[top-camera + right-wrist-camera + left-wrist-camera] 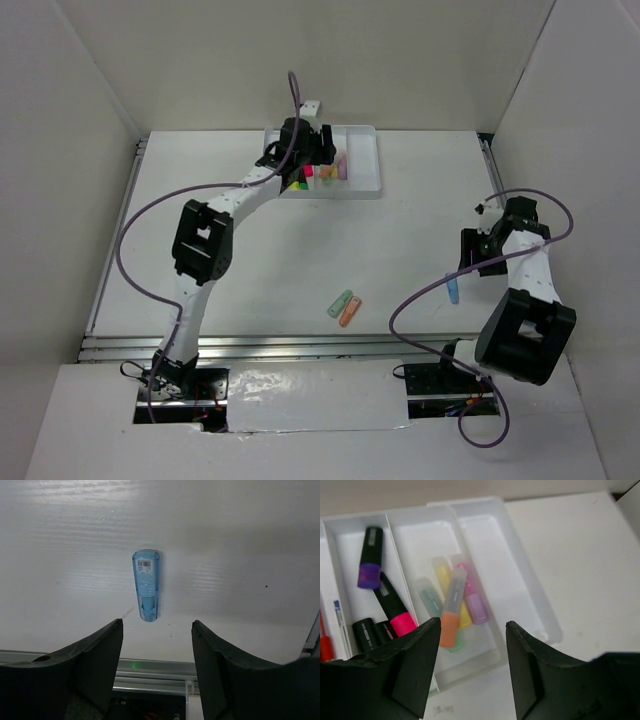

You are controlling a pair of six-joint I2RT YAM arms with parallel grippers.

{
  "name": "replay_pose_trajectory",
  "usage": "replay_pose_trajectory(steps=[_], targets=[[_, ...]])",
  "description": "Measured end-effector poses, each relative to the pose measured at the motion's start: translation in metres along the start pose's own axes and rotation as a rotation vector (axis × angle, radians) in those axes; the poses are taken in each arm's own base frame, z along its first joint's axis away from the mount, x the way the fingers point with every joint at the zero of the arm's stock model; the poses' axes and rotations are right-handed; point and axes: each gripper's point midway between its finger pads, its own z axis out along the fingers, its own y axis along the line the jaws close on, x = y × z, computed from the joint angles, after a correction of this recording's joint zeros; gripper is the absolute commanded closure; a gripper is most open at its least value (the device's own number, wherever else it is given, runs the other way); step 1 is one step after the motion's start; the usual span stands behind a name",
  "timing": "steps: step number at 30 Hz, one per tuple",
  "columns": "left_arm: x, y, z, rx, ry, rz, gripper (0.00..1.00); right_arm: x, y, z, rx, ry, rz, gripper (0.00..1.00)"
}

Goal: Sort the stationery into containers
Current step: Pick up the stationery from the center of the board.

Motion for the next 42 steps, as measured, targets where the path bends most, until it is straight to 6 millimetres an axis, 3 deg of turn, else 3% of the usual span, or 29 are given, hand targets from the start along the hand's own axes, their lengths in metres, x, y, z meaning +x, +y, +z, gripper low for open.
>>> replay_pose_trajectory(steps=[7,11,15,23,28,30,32,38,41,42], targets=[[-0.109,-0.051,-0.089,0.115,-0.17,0.061,0.27,0.019,-0.002,0.012,0.032,0.067,-0.037,0.4],[-0.126,-0.067,-0.143,0.151,-0.18,0.115,0.23,0.023,0.0,0.022,0.025,0.113,-0.059,0.4],[-0.103,-0.059,-0.176,0.146,-0.116,0.14,0.23,0.028,0.002,0.035,0.012,0.165,-0.071,0.4],[-0.008,-0.004,-0.211,0.054,0.116,0.126,0.22,0.041,0.016,0.06,-0.029,0.283,-0.119,0.43],[0.03,0.012,-0.237,0.028,0.195,0.148,0.22,0.043,0.023,0.071,-0.027,0.324,-0.166,0.6],[0.04,0.015,-0.248,0.025,0.209,0.163,0.22,0.042,0.022,0.075,-0.013,0.344,-0.177,0.74],[0.041,0.017,-0.254,0.022,0.21,0.177,0.22,0.038,0.023,0.077,-0.01,0.347,-0.185,0.8],[0.042,0.018,-0.256,0.018,0.208,0.18,0.22,0.0,0.028,0.081,-0.012,0.301,-0.217,0.91],[0.043,0.018,-0.255,0.018,0.211,0.18,0.23,-0.05,0.05,0.07,-0.064,0.195,-0.249,0.92],[0.044,0.018,-0.254,0.019,0.214,0.18,0.22,-0.074,0.062,0.062,-0.09,0.141,-0.264,0.92]])
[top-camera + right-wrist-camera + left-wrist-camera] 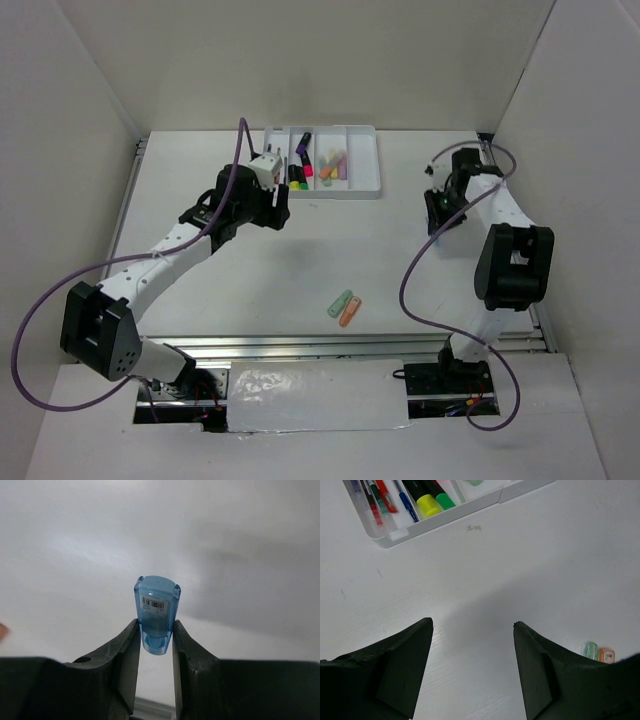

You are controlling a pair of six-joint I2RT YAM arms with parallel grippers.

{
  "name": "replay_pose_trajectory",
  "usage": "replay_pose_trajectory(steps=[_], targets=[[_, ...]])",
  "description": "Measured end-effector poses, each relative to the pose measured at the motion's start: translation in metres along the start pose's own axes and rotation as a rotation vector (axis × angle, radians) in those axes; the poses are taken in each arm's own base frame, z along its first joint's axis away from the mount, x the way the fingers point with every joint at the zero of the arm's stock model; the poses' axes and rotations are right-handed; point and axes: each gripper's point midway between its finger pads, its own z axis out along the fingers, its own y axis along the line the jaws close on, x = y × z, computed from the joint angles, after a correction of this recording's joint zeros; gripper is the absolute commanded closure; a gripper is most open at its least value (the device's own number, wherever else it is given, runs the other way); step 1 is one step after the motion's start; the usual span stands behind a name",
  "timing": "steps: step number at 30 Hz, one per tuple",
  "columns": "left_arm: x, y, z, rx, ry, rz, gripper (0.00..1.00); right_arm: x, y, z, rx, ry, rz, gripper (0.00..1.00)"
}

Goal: Sort the stationery into containers
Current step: Pick up the stationery from the center of the board, then place the stationery in the storage box.

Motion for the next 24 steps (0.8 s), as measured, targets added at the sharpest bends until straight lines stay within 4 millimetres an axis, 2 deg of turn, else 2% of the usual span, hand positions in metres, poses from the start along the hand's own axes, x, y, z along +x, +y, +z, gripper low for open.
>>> replay_pose_trajectory(steps=[3,5,7,11,12,15,19,21,24], targets=[[0.006,-0.001,0.006,-0.001,0.02,0.002,0.22,-0.076,0.023,-0.03,-0.042,-0.18,-0.06,0.94],[0.013,-0.004,0.012,0.003,0.041,0.007,0.22,-0.136,0.048,-0.054,-0.081,-0.324,-0.109,0.94],[0.021,-0.007,0.019,0.001,0.066,0.014,0.22,-0.183,0.075,-0.067,-0.124,-0.431,-0.155,0.94],[0.033,-0.011,0.029,-0.003,0.1,0.018,0.22,-0.249,0.115,-0.067,-0.176,-0.563,-0.211,0.94],[0.034,-0.011,0.03,-0.004,0.102,0.018,0.22,-0.264,0.128,-0.056,-0.191,-0.578,-0.228,0.94],[0.034,-0.012,0.032,-0.005,0.102,0.019,0.22,-0.287,0.147,-0.022,-0.206,-0.59,-0.249,0.94],[0.043,-0.017,0.037,0.005,0.116,0.028,0.23,-0.291,0.152,0.034,-0.182,-0.552,-0.23,0.93],[0.057,-0.027,0.039,0.023,0.143,0.044,0.23,-0.291,0.147,0.052,-0.15,-0.543,-0.207,0.93],[0.088,-0.052,0.038,0.073,0.207,0.085,0.23,-0.299,0.136,0.064,-0.091,-0.564,-0.172,0.9]])
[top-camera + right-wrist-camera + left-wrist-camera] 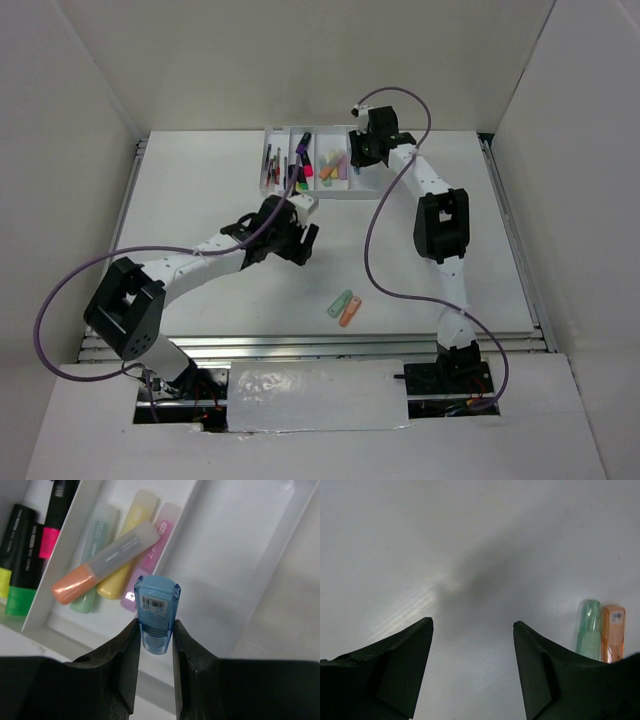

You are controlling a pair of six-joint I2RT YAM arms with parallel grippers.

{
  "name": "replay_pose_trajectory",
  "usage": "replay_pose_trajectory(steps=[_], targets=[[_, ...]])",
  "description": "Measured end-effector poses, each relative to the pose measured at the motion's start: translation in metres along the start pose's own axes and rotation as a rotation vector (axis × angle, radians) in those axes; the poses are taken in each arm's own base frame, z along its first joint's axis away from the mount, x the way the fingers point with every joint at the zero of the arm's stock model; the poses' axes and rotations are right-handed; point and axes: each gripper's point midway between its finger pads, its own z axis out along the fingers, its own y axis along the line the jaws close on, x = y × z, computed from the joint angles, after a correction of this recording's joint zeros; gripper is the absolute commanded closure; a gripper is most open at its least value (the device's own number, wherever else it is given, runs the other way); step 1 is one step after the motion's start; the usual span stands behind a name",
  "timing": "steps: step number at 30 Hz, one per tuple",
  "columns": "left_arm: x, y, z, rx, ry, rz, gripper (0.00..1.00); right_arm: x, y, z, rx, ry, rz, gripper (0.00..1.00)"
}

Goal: Sort the stationery into containers
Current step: Place the stationery in the storage box, then pick up the stationery from the corner of the board.

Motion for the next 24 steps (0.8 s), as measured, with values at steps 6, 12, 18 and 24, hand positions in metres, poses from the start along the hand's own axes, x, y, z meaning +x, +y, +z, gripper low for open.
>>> replay_pose_trajectory(steps=[6,12,18,24], targets=[[0.038,-0.038,0.003,0.07,0.077,0.067,0.22,0.002,-0.008,0.012,0.036,-0.016,0.057,0.38],[0.04,-0.038,0.007,0.062,0.084,0.031,0.27,0.007,-0.008,0.011,0.034,0.004,0.112,0.36],[0.066,-0.079,0.013,0.138,0.148,0.119,0.3,0.01,-0.003,-0.049,-0.026,0.045,0.227,0.38],[0.097,-0.142,0.002,0.283,0.193,0.28,0.32,-0.011,-0.026,-0.182,-0.022,-0.067,0.302,0.41]])
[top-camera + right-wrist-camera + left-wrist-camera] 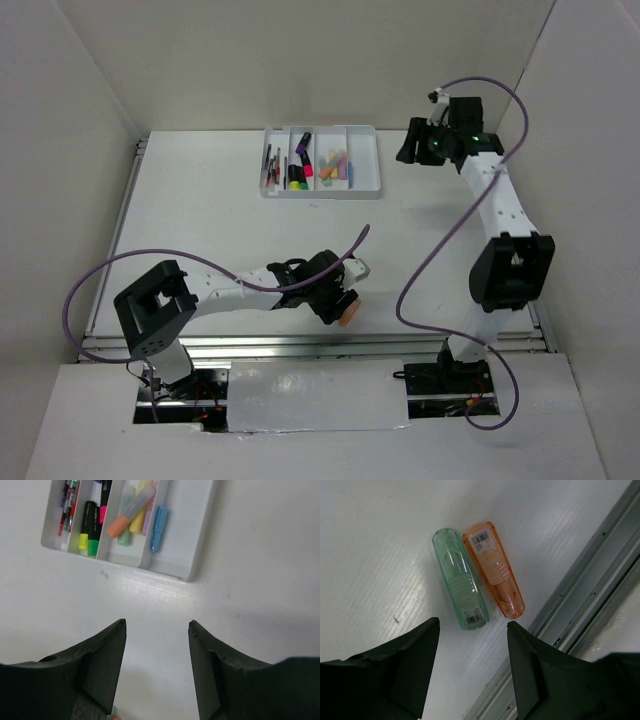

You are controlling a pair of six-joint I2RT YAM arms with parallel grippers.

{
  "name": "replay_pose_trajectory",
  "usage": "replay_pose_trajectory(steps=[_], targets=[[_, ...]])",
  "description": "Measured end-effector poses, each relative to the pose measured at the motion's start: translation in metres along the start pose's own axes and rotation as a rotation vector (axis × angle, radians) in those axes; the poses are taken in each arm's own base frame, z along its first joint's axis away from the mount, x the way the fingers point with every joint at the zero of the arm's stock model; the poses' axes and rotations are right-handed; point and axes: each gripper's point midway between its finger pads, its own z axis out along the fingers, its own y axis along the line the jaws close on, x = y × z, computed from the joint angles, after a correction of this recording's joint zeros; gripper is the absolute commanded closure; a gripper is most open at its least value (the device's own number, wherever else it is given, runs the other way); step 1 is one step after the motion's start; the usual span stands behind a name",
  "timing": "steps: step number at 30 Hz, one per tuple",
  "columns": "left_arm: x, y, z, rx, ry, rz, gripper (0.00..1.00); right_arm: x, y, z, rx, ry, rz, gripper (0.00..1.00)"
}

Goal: Sort the stationery into containers
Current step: Pick up the stationery from the corner of the board, then place the stationery in the storage box.

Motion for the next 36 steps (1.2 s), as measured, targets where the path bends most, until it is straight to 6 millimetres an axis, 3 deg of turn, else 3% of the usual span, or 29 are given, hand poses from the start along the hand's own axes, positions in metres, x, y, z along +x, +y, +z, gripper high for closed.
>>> replay_pose_trajectory(steps=[3,6,11,15,18,22,26,28,29,32,36], targets=[[0.011,-0.003,0.009,0.006,0.037,0.007,0.33,0.005,-0.003,-0.059,0.006,-0.046,0.02,0.42],[0.021,0.002,0.018,-0.008,0.077,-0.002,0.34,0.03,0.0,-0.085,-0.019,-0.028,0.046,0.42],[0.013,0.005,0.027,-0.016,0.074,-0.005,0.35,0.074,-0.002,-0.091,-0.03,0.062,0.105,0.43],[0.006,0.005,0.032,-0.019,0.066,-0.005,0.39,0.089,-0.006,-0.093,-0.03,0.097,0.133,0.43],[0.003,0.007,0.035,-0.026,0.065,-0.006,0.48,0.095,-0.011,-0.098,-0.024,0.102,0.149,0.44],[-0.007,0.014,0.041,-0.034,0.061,-0.022,0.72,0.1,-0.018,-0.104,-0.013,0.1,0.162,0.44],[-0.023,0.047,0.04,-0.068,0.058,-0.086,0.84,0.1,-0.025,-0.111,-0.003,0.088,0.162,0.44],[-0.045,0.074,0.036,-0.096,0.031,-0.131,0.86,0.104,-0.03,-0.117,0.002,0.079,0.166,0.44],[-0.065,0.09,0.034,-0.112,-0.01,-0.151,0.87,0.107,-0.032,-0.12,0.005,0.077,0.17,0.44],[-0.141,0.137,0.023,-0.155,-0.169,-0.183,0.88,0.123,-0.036,-0.126,0.003,0.085,0.171,0.45],[-0.249,0.189,0.001,-0.152,-0.458,-0.21,0.85,0.164,-0.03,-0.129,-0.04,0.142,0.134,0.44]])
